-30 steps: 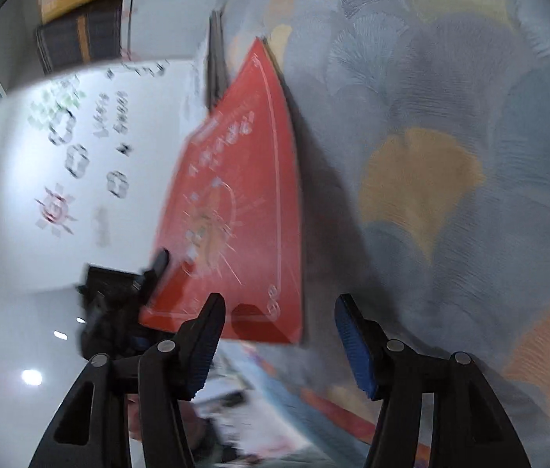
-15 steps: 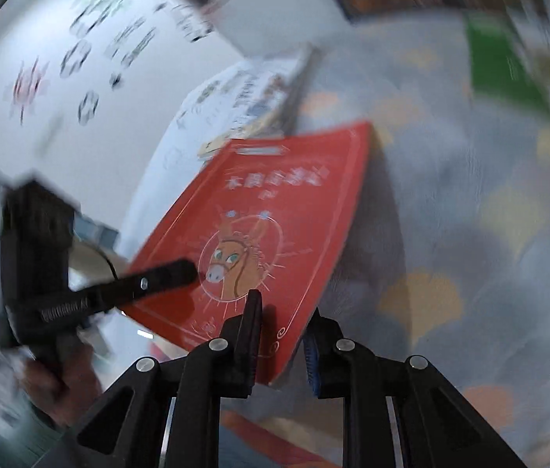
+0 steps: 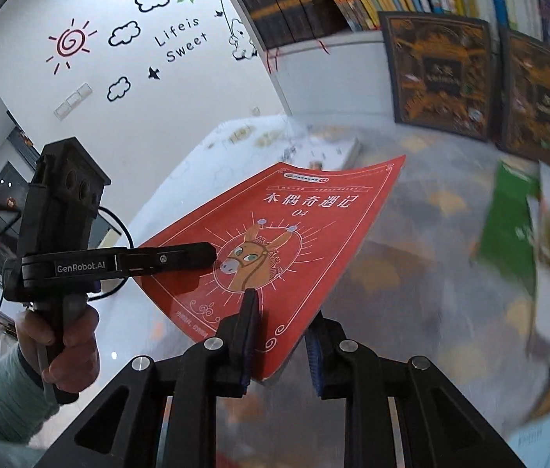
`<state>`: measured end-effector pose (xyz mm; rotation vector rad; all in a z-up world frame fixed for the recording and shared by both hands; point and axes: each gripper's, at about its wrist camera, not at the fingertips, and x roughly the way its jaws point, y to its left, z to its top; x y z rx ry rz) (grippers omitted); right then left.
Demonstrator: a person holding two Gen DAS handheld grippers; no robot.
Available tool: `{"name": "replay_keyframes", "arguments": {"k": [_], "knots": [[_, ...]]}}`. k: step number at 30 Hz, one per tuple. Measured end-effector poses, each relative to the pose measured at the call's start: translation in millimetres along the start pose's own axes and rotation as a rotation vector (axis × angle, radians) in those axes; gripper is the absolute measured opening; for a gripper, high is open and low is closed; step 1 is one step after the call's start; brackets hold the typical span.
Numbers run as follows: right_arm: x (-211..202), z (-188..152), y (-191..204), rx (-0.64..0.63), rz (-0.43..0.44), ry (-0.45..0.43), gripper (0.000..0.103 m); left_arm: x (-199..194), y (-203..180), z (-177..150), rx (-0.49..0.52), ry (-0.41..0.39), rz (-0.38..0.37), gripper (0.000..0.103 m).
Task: Organize books
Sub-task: 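Carry the red booklet with the left tool and lay it flat on the rug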
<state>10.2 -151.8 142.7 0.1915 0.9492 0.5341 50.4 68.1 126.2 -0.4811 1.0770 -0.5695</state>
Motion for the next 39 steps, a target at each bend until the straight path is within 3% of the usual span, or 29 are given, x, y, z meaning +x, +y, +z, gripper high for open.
{"name": "replay_keyframes", "arguments": {"k": [6,10,15,19,22,24,27,30,35,39], "knots": [[72.5,57.7,-8.3,0.032,0.055,0.015,0.022,9.3,46.3,59.8,-0.041,-0.059,0.075,0.014],[119.2,86.4,-9.8,0.065,0.086,0.056,0.022,26.1,80.4,85.3,-0.084,-0.053,0.112,0.015],[156.1,101.1,-12.9,0.091,0.080,0.079,0.022,40.4,105.9,102.7,-0.110,-0.043,0.130,0.015],[174.4,107.4,-20.8,0.139,0.072,0.088,0.022,50.5,122.2,112.6,-0.144,-0.025,0.151,0.021],[184.1,108.5,-23.1,0.148,0.062,0.103,0.022,54.1,132.3,111.7,-0.169,-0.014,0.185,0.027],[189.4,107.6,-23.9,0.147,0.049,0.117,0.022,55.7,139.6,110.4,-0.194,-0.010,0.222,0.025],[197.5,104.0,-23.5,0.133,0.016,0.134,0.023,49.4,150.6,109.7,-0.248,-0.045,0.238,0.027],[205.6,99.7,-24.8,0.158,0.022,0.160,0.024,40.5,157.1,107.8,-0.275,-0.060,0.343,0.027],[207.9,92.6,-26.8,0.172,0.014,0.191,0.033,29.4,156.2,89.7,-0.293,-0.051,0.358,0.027],[181.4,69.8,-39.9,0.214,0.018,0.216,0.033,18.0,146.4,60.2,-0.274,-0.031,0.374,0.027]]}}
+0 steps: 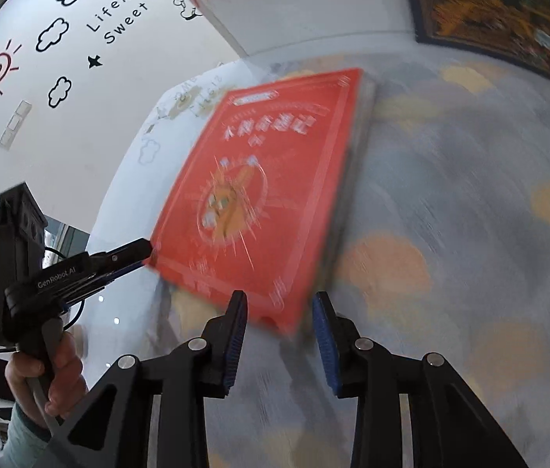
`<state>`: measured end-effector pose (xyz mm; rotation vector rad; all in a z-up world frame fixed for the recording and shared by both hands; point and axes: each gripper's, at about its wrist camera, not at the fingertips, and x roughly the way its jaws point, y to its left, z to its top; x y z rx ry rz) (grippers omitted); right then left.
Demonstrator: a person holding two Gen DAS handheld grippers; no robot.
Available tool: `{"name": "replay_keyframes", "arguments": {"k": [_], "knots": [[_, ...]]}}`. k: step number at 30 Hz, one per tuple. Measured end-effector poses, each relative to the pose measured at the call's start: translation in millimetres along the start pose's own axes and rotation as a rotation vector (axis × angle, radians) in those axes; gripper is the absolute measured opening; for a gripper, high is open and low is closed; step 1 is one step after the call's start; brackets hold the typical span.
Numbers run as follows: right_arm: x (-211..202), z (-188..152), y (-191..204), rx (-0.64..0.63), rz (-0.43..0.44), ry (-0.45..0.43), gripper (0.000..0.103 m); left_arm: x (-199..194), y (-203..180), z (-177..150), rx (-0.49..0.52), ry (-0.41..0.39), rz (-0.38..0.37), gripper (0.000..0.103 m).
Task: Organize books
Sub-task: 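Carry the red booklet with the left tool and lay it flat on the rug, then move the right tool to the light-blue-backed book and grip its edge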
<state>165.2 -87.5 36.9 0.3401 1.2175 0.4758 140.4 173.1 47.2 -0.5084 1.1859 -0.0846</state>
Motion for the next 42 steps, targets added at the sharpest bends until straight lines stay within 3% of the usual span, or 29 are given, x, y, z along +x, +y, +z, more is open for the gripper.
{"name": "replay_keyframes", "arguments": {"k": [4,7,10,12,16,20,25,29,32,37,42], "knots": [[-33.4,-52.7,-21.4,0.039,-0.010,0.022,0.035,-12.9,-3.6,-36.2,0.012,0.035,-0.019,0.027],[-64.4,-102.1,-42.9,0.098,-0.042,0.011,0.050,-22.1,-16.8,-65.5,0.046,0.068,-0.033,0.027],[-98.1,-151.9,-70.4,0.205,-0.037,-0.029,0.051,-28.7,-40.1,-93.4,0.087,0.098,-0.060,0.027],[-118.1,-178.7,-90.4,0.284,-0.032,-0.053,0.051,-31.1,-66.4,-114.3,0.141,0.129,-0.076,0.029],[-164.4,-210.2,-131.5,0.394,-0.031,-0.133,0.051,-29.0,-123.4,-155.3,0.244,0.162,-0.074,0.051],[-225.8,-227.2,-173.9,0.417,-0.111,-0.239,0.051,-19.1,-176.9,-196.6,0.314,0.188,-0.086,0.053],[-282.9,-265.5,-243.3,0.496,-0.237,-0.294,0.051,9.6,-256.2,-268.2,0.428,0.305,-0.149,0.053],[-308.1,-302.4,-299.2,0.558,-0.278,-0.278,0.051,32.7,-308.4,-324.2,0.517,0.374,-0.170,0.053],[-308.2,-316.1,-323.1,0.549,-0.294,-0.197,0.051,51.7,-333.4,-360.1,0.534,0.459,-0.229,0.053],[-306.5,-316.7,-320.8,0.426,-0.290,-0.136,0.052,71.6,-349.9,-394.1,0.533,0.488,-0.181,0.053],[-294.4,-320.9,-297.5,0.349,-0.225,-0.080,0.054,73.5,-347.1,-394.7,0.507,0.456,-0.137,0.054]]}}
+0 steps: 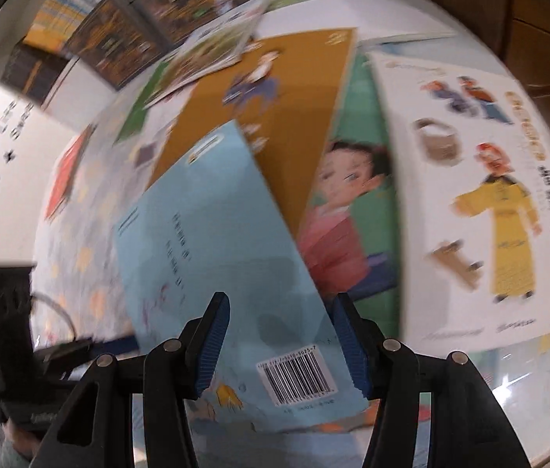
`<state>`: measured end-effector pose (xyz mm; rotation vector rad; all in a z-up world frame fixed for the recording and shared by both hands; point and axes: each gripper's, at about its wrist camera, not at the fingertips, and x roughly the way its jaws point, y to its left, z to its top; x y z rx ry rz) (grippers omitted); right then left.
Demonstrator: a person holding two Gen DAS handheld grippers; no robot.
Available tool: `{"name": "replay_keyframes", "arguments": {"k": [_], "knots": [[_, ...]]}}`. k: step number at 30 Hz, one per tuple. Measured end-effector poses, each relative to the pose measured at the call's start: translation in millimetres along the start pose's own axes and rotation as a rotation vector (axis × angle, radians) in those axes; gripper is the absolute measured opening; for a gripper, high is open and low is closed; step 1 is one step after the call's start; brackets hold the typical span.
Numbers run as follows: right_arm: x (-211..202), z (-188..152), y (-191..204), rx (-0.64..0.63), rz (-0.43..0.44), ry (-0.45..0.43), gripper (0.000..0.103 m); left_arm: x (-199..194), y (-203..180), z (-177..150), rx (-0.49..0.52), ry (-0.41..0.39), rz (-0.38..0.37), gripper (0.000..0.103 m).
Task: Organize books
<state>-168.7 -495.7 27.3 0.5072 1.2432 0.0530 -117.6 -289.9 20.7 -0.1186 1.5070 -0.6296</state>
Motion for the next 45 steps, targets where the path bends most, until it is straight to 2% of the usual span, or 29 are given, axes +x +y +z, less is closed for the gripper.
{"name": "replay_keyframes", "arguments": {"k": [4,8,10,12,15,19,21,23,28,30,32,34,37,40,42,45], "knots": [[10.6,-17.0,29.1,-0.095,-0.013,0.028,0.055,-14.9,24.5,-3.4,-0.060,-0.047,0.023,0.054],[27.9,-27.5,61.9,-0.151,0.061,0.073,0.055,-36.9,56.4,-7.3,-0.115,-0.104,0.099,0.054],[40.2,-27.7,71.3,-0.134,0.113,0.090,0.055,-47.6,75.5,-7.7,-0.171,-0.130,0.101,0.054],[48.4,-27.4,70.5,-0.106,0.146,0.101,0.055,-53.5,91.5,-11.0,-0.207,-0.135,0.070,0.054],[46.0,-29.6,66.2,-0.094,0.153,0.076,0.054,-60.2,96.5,-20.3,-0.198,-0.145,0.100,0.054],[46.8,-30.0,69.9,-0.104,0.140,0.063,0.055,-54.7,97.2,-29.4,-0.190,-0.114,0.030,0.054],[46.9,-28.6,74.1,-0.098,0.155,0.074,0.056,-50.9,89.2,-31.2,-0.168,-0.111,0.020,0.056],[43.5,-26.4,76.2,-0.069,0.199,0.085,0.056,-51.7,88.4,-31.4,-0.156,-0.117,0.048,0.056],[2.2,-15.2,89.6,-0.011,0.376,0.033,0.056,-59.8,106.4,-29.8,-0.182,-0.106,-0.045,0.056],[-18.8,-10.0,116.2,-0.057,0.423,-0.008,0.056,-72.9,117.2,-32.2,-0.201,-0.122,-0.072,0.056],[-29.6,-7.7,151.2,-0.144,0.406,-0.035,0.056,-90.7,129.4,-36.4,-0.226,-0.159,-0.084,0.056],[-32.5,-6.8,189.4,-0.217,0.404,-0.050,0.056,-118.3,152.4,-42.7,-0.270,-0.210,-0.101,0.056],[-23.8,-5.8,245.8,-0.299,0.472,-0.033,0.057,-166.8,194.3,-57.0,-0.350,-0.314,-0.113,0.056],[-3.1,-8.1,290.3,-0.357,0.516,0.027,0.057,-205.9,233.7,-71.5,-0.424,-0.412,-0.043,0.056],[9.0,-13.4,300.6,-0.369,0.506,0.049,0.057,-225.3,262.3,-82.9,-0.466,-0.444,0.028,0.056],[33.9,-21.2,299.6,-0.372,0.433,0.083,0.057,-224.5,282.9,-93.4,-0.482,-0.408,0.080,0.056]]}}
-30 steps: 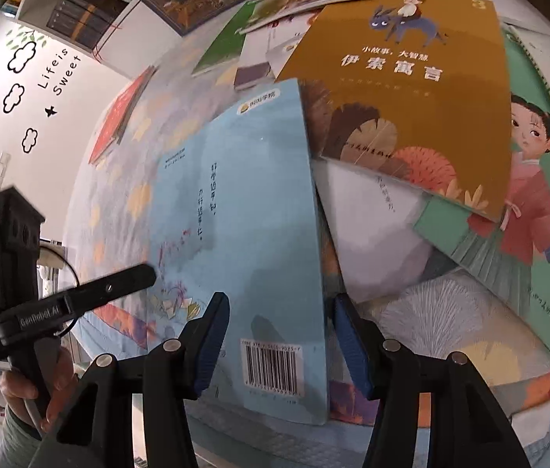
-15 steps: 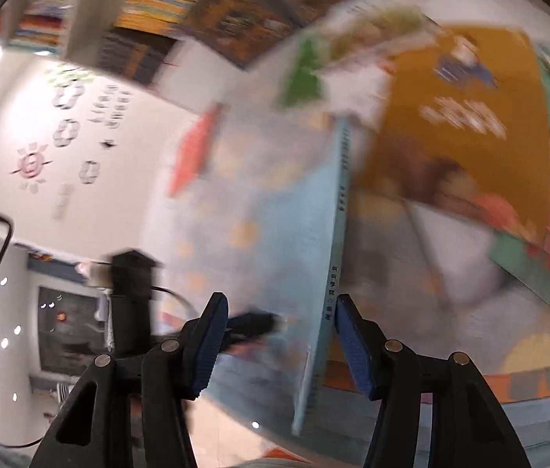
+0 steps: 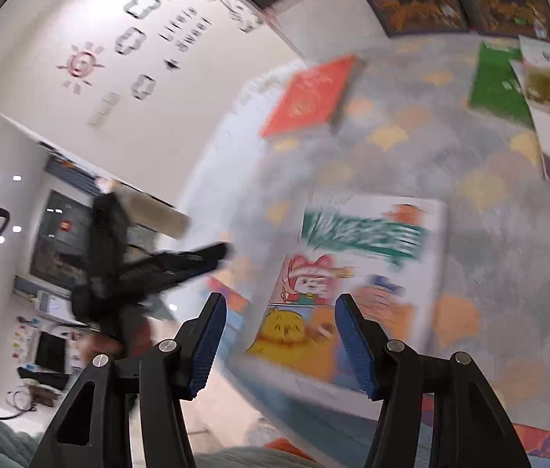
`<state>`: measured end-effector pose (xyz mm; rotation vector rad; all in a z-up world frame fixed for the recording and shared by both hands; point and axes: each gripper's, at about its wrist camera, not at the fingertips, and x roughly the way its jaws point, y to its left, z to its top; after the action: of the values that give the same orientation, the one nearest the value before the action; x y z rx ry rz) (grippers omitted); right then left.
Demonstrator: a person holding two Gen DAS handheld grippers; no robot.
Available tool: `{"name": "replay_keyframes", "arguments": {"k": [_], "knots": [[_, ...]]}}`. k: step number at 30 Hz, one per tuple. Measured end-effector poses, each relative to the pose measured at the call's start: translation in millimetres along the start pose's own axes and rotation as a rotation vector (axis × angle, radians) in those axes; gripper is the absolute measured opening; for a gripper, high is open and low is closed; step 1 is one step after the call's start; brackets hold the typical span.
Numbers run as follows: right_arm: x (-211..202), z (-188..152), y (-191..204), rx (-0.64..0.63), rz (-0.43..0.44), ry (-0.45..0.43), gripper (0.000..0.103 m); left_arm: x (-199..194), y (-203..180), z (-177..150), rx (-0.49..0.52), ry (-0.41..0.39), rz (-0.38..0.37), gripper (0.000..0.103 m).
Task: Organize books
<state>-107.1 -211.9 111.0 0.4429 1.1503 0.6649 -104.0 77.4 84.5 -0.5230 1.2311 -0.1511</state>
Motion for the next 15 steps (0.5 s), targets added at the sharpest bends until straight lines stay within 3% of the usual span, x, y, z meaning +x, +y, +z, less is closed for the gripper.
{"name": "replay_keyframes", "arguments": {"k": [4,7,9,12,15], "knots": [[26.8,-18.5,-33.1,0.042,-0.145,0.063,0.055,26.5,4.0,-14.2,0.065,0.111,-0.021,0.056],[49.0,-27.2,-50.6,0.075,-0.204,0.103,0.037,54.1,-6.5,-28.6,0.147,0.205,-0.008,0.051],[56.1,-36.4,-54.7,0.073,-0.272,0.099,0.017,64.0,-15.7,-36.1,0.229,0.228,0.016,0.050],[60.0,-45.9,-59.9,0.083,-0.311,0.088,0.016,64.8,-26.9,-40.3,0.333,0.242,0.020,0.047],[60.5,-52.3,-55.5,0.086,-0.310,0.088,0.016,66.6,-22.9,-35.9,0.319,0.263,-0.048,0.046]]}}
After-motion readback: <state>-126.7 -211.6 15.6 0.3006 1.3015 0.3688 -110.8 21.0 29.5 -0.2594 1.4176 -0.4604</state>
